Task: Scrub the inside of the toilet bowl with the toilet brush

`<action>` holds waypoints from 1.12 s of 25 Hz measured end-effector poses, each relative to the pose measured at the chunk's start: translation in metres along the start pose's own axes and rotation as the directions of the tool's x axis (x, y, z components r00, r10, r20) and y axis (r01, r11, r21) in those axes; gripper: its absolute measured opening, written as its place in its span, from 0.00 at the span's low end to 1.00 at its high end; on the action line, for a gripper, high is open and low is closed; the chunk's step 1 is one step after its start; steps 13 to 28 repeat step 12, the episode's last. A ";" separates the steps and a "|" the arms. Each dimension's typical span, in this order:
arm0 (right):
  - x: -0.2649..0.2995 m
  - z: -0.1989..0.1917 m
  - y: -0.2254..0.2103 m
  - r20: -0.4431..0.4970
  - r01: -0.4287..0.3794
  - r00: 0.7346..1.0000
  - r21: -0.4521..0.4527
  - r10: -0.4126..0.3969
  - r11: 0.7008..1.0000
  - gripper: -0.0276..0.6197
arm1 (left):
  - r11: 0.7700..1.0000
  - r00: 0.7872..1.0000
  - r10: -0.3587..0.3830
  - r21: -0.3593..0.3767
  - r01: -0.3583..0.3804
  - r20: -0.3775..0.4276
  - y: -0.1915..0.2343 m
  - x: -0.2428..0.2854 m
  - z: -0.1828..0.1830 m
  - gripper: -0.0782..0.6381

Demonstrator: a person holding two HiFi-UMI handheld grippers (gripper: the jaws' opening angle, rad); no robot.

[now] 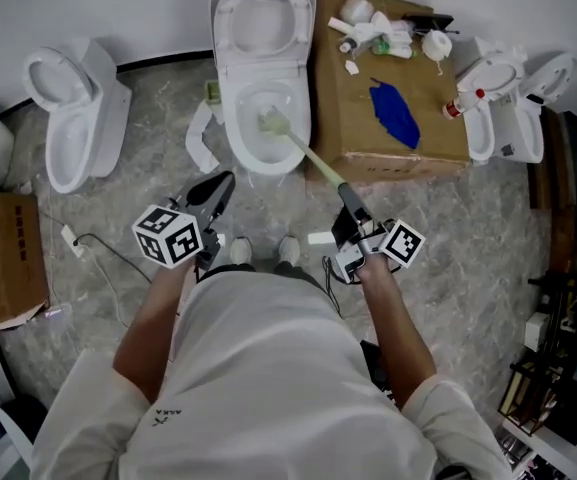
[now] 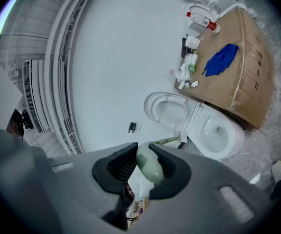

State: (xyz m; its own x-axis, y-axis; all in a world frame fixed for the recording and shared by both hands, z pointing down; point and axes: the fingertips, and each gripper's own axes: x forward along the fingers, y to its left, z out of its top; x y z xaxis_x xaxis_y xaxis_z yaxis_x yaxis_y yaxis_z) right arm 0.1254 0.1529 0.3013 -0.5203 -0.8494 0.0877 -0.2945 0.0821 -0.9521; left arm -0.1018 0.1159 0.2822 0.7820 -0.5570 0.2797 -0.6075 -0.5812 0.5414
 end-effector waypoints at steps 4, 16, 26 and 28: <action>0.004 -0.001 0.003 -0.005 0.002 1.000 -0.019 -0.002 1.000 0.14 | 1.000 1.000 0.020 0.006 -0.020 -0.001 0.008 -0.002 0.005 0.10; 0.004 0.003 0.010 -0.005 -0.013 1.000 -0.028 0.013 1.000 0.14 | 1.000 1.000 0.025 -0.006 -0.025 0.018 0.011 -0.002 0.008 0.10; 0.004 0.003 0.010 -0.005 -0.013 1.000 -0.028 0.013 1.000 0.14 | 1.000 1.000 0.025 -0.006 -0.025 0.018 0.011 -0.002 0.008 0.10; 0.004 0.003 0.010 -0.005 -0.013 1.000 -0.028 0.013 1.000 0.14 | 1.000 1.000 0.025 -0.006 -0.025 0.018 0.011 -0.002 0.008 0.10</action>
